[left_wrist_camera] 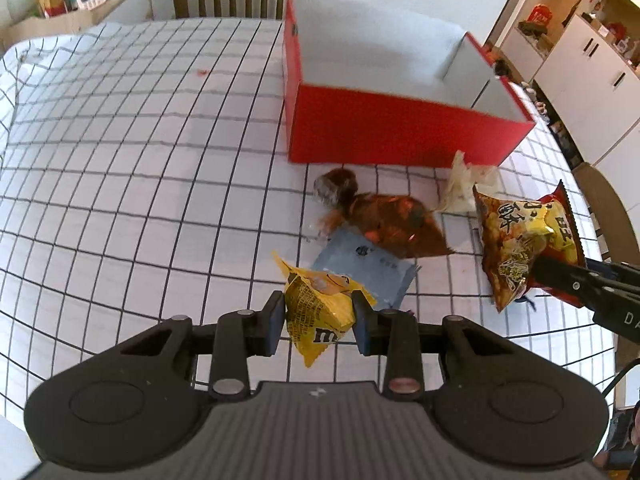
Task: Organize snacks
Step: 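Carry both bags into the red box and open both tools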
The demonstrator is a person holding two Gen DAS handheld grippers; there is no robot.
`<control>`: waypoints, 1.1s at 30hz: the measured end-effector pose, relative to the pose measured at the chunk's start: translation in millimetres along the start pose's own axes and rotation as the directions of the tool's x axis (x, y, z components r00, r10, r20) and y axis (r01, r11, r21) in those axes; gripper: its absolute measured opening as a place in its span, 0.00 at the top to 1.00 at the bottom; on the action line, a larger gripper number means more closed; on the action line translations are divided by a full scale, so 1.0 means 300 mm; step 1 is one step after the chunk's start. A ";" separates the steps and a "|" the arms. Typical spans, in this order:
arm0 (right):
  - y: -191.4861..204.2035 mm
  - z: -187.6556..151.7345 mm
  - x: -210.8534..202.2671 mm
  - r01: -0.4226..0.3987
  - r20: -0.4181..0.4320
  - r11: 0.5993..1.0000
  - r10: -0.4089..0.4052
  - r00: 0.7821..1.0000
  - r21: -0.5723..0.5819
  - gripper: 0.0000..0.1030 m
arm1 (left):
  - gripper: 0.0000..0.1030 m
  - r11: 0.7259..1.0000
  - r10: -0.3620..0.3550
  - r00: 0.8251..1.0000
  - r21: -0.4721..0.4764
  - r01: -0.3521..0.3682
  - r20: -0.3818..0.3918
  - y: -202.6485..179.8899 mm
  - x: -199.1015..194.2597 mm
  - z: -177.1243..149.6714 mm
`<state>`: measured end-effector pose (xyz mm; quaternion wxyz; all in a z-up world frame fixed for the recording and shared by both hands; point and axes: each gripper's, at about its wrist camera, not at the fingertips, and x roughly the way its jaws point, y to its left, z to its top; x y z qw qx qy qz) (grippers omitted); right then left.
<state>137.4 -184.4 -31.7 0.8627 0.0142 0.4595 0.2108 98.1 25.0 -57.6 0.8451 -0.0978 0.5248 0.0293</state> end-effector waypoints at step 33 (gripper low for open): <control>0.064 0.443 -0.008 0.058 0.162 0.997 -0.048 0.986 -0.055 0.70 | 0.67 0.986 0.001 0.987 0.166 -0.028 0.158 -0.182 -0.111 0.492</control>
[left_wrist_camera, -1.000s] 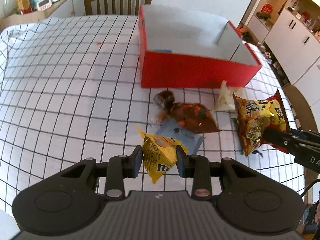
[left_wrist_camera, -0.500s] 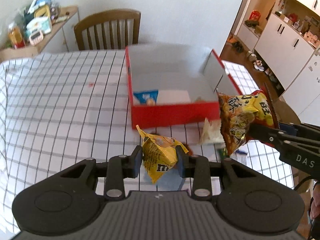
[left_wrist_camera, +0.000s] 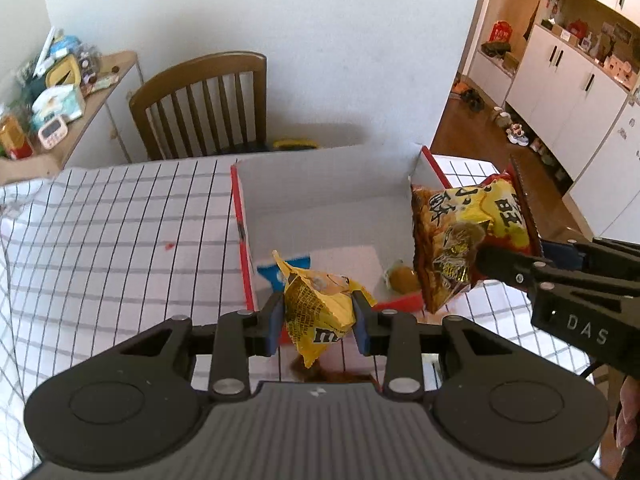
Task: Organize snacks
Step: 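Carry both bags into the red box and open both tools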
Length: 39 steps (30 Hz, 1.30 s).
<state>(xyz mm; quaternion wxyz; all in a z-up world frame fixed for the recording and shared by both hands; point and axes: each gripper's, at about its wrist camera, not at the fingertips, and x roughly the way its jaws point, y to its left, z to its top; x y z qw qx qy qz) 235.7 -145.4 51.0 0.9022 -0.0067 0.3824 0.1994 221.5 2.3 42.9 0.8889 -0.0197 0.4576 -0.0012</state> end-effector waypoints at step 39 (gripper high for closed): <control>-0.137 -0.023 0.581 0.117 -0.286 0.993 -0.111 0.952 0.003 0.68 | 0.66 0.996 0.081 0.967 0.062 -0.068 -0.241 -0.030 0.647 0.104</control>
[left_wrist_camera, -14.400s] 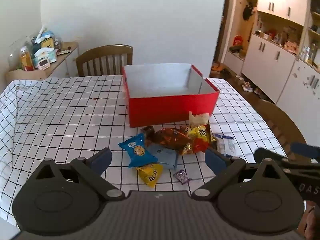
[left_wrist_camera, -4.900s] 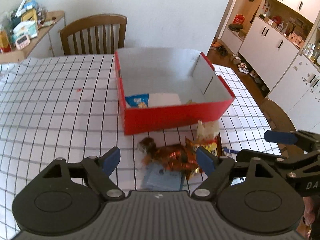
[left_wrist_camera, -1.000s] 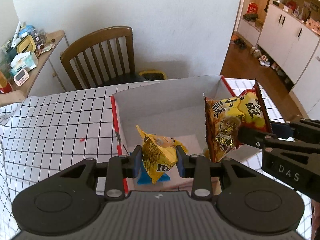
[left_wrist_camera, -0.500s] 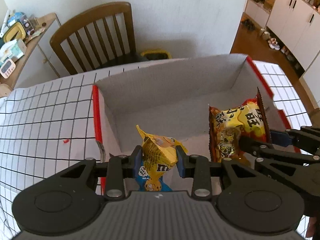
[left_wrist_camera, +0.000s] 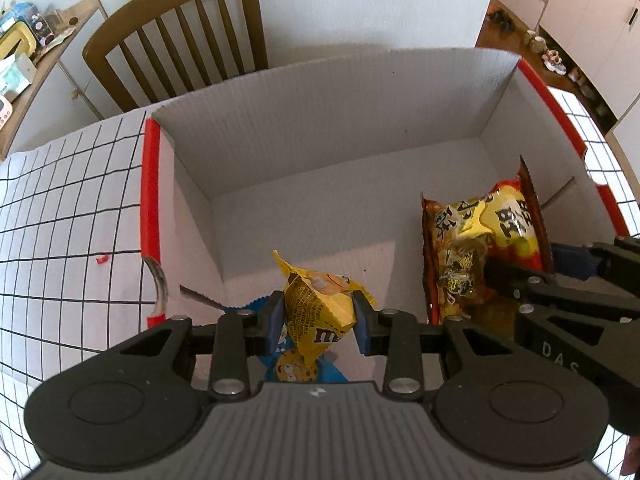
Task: Organize snacks
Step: 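Carry both bags into the red box and open both tools, then withdraw both tools from the box back toward the remaining snacks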
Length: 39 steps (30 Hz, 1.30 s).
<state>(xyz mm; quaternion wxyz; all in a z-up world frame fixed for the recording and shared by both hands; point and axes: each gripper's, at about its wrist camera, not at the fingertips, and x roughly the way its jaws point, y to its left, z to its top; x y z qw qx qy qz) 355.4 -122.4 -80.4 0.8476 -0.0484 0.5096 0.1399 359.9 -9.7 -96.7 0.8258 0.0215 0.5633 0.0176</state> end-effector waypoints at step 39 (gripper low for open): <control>0.031 -0.078 -0.398 -0.070 0.197 0.998 0.068 0.978 0.003 0.22 | 0.43 0.996 -0.080 0.971 -0.019 0.086 0.224 0.064 -0.409 -0.164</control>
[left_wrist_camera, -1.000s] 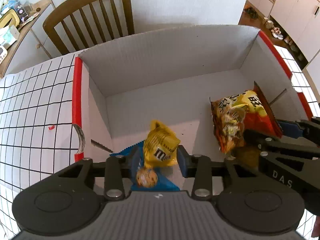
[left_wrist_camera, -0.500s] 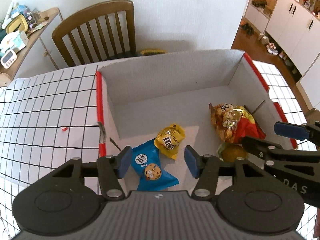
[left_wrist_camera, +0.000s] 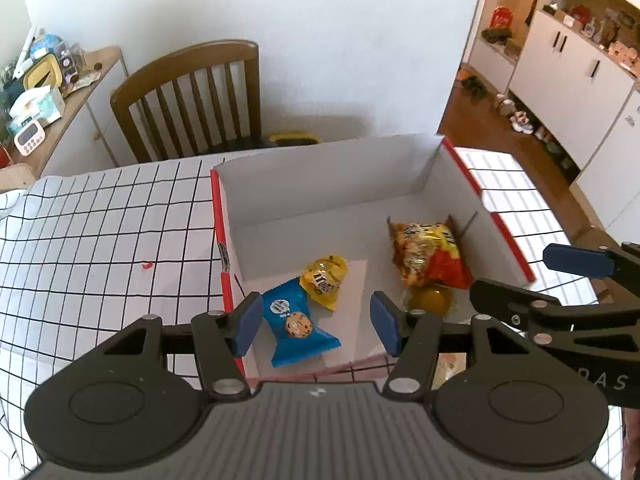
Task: Organize snacks
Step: 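Withdraw both tools from the box back toward the remaining snacks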
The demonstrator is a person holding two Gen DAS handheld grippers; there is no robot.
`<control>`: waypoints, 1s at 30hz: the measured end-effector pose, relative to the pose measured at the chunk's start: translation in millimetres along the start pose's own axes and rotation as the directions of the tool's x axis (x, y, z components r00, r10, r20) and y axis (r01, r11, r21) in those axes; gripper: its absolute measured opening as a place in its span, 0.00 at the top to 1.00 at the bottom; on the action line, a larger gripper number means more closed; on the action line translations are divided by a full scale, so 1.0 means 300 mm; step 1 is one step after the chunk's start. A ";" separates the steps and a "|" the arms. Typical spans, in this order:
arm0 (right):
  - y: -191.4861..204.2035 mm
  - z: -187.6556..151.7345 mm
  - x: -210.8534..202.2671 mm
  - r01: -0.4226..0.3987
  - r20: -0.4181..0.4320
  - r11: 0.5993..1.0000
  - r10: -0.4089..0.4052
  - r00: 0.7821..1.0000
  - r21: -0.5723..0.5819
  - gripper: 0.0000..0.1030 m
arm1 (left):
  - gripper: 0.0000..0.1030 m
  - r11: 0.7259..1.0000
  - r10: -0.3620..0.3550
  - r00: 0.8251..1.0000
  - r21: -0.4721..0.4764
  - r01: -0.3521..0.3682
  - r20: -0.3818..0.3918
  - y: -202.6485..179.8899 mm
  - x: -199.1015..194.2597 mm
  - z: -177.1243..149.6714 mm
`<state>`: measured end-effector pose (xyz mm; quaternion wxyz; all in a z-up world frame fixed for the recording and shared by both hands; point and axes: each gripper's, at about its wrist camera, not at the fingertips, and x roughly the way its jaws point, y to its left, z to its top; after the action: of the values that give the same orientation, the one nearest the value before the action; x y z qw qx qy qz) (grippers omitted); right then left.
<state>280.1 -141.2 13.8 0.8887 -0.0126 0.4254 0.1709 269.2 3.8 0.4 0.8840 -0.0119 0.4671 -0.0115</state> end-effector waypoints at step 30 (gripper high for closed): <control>0.089 -0.231 -0.334 -0.084 0.129 0.996 0.086 0.988 -0.023 0.01 | 0.30 0.996 -0.082 0.988 0.034 0.078 0.129 -0.015 -0.333 -0.309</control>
<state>161.5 -157.0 49.2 0.9063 0.0089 0.3652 0.2127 136.4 1.6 30.9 0.9115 -0.0184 0.4075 -0.0529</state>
